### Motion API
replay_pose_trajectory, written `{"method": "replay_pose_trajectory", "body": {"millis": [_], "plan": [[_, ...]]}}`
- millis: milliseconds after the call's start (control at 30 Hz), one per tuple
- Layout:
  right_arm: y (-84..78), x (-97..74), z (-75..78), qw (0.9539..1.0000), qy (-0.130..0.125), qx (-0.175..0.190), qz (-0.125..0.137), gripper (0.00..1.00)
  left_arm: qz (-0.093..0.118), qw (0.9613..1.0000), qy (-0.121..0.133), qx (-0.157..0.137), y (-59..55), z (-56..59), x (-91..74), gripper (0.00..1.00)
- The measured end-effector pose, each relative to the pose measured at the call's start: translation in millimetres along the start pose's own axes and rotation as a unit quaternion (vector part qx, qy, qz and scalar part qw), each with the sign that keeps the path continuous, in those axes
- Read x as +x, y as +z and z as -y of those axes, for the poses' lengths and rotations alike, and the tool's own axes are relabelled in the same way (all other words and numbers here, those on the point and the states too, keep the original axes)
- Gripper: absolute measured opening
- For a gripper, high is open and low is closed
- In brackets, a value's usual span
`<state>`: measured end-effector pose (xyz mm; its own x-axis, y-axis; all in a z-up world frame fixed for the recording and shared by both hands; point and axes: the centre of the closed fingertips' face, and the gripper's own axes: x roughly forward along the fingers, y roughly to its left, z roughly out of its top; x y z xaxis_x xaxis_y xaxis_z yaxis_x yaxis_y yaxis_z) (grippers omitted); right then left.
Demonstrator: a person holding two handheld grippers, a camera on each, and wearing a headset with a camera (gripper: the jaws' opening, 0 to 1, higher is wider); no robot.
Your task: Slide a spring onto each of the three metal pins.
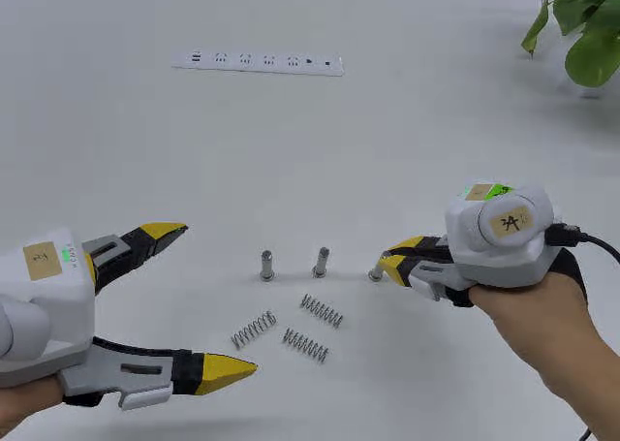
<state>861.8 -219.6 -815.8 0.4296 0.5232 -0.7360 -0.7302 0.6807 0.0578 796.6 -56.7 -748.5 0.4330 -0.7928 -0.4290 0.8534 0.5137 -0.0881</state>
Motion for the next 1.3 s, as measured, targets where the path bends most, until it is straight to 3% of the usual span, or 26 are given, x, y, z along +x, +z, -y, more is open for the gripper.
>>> {"method": "replay_pose_trajectory", "body": {"millis": [867, 1300], "plan": [[-0.4, -1.0, -3.0, 1.0000, 0.004, 0.003, 0.000, 0.09, 0.000, 1.0000, -0.001, 0.000, -0.3, 0.9, 0.0, 1.00], [-0.4, -2.2, -3.2, 1.0000, 0.003, 0.002, 0.000, 0.14, 0.000, 1.0000, -0.001, -0.001, -0.3, 0.5, -0.5, 1.00]]}}
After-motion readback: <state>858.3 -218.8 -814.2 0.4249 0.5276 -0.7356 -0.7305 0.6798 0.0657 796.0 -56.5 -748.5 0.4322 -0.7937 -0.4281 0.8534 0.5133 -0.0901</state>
